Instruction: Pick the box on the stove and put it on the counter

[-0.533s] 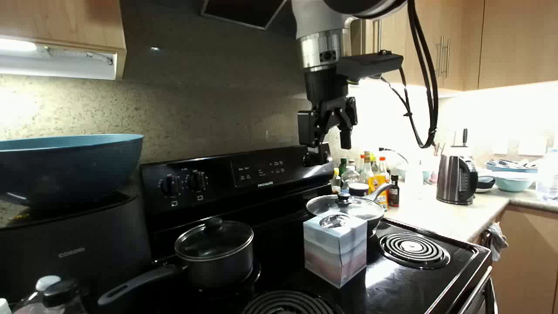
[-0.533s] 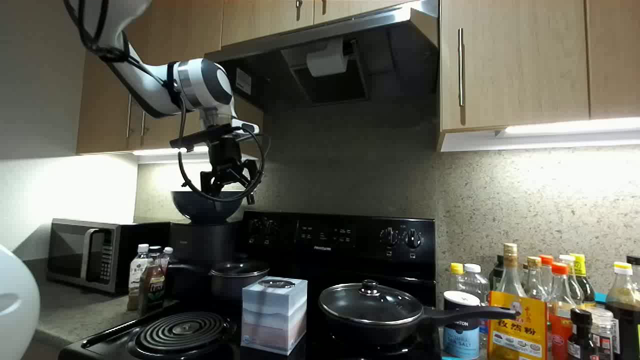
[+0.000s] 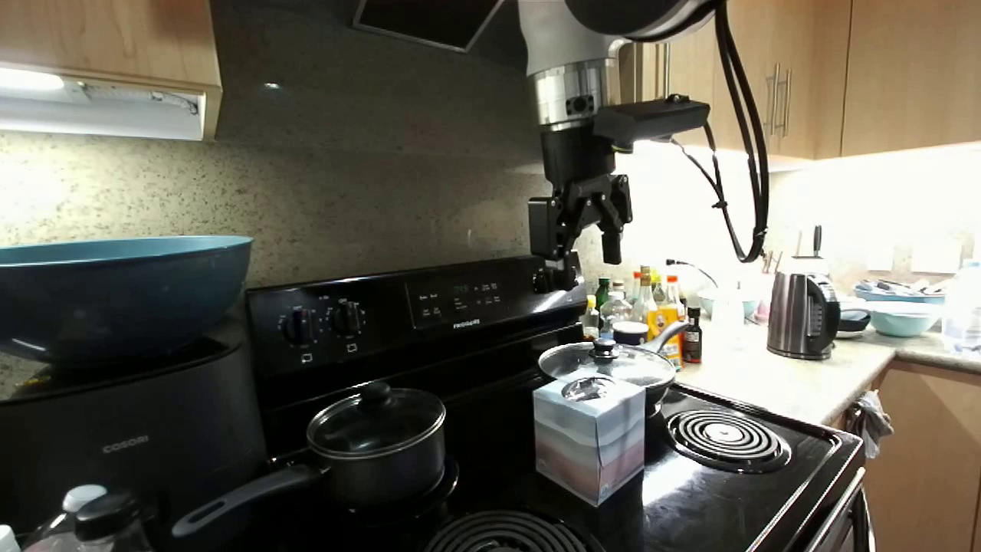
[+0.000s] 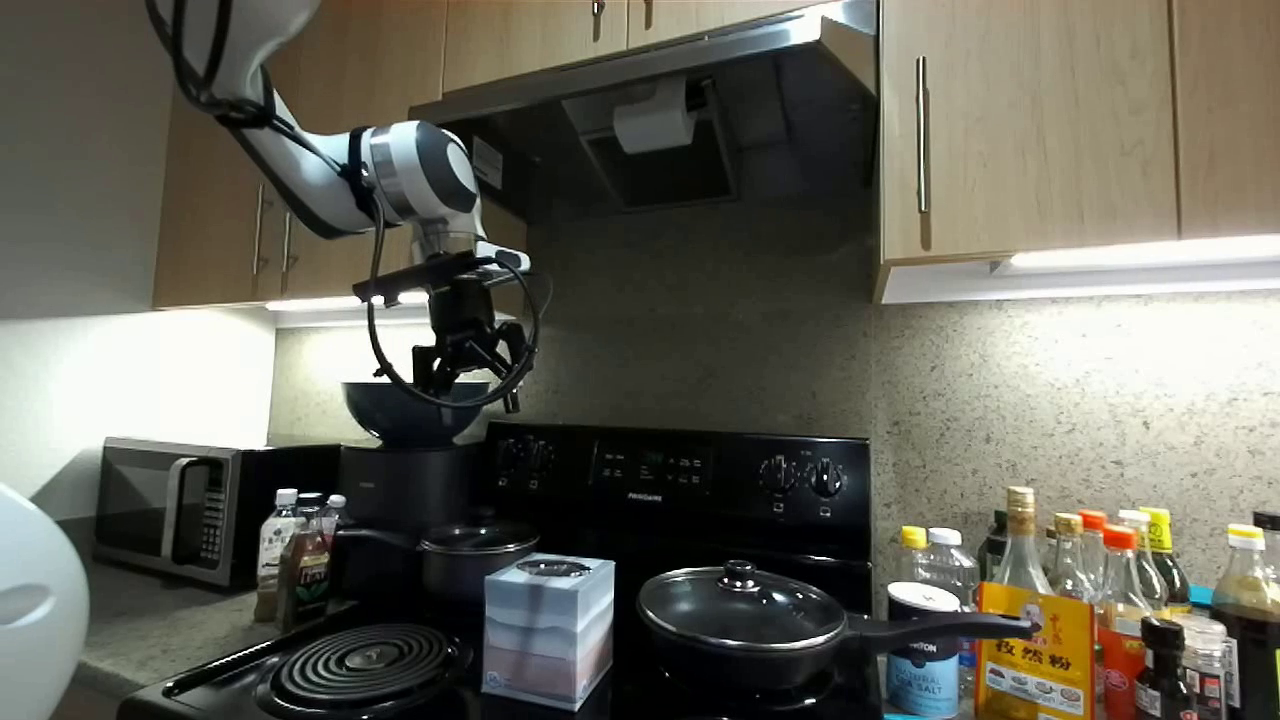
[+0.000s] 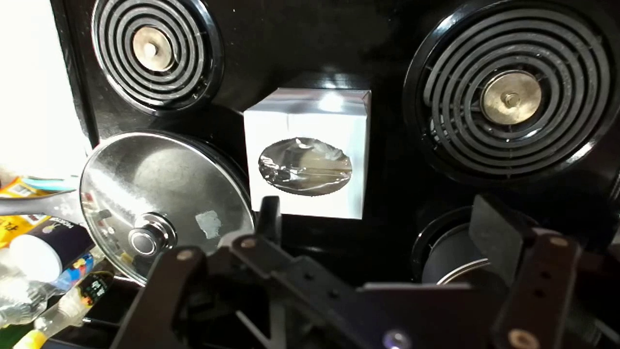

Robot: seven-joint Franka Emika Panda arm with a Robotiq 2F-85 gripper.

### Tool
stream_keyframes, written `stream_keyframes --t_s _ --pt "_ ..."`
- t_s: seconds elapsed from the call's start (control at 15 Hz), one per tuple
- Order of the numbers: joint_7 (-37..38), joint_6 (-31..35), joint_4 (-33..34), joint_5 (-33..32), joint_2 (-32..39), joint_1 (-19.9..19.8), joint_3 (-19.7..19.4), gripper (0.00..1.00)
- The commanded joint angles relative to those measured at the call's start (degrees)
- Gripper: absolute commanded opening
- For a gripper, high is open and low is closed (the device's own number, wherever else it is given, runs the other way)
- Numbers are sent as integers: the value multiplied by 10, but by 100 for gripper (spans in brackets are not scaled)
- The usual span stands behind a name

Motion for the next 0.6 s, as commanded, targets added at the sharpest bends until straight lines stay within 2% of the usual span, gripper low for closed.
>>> stream_keyframes --t_s 0.0,0.53 --pt "12 17 -4 -10 13 -2 -27 100" --pt "26 26 -22 -9 43 -28 -91 100"
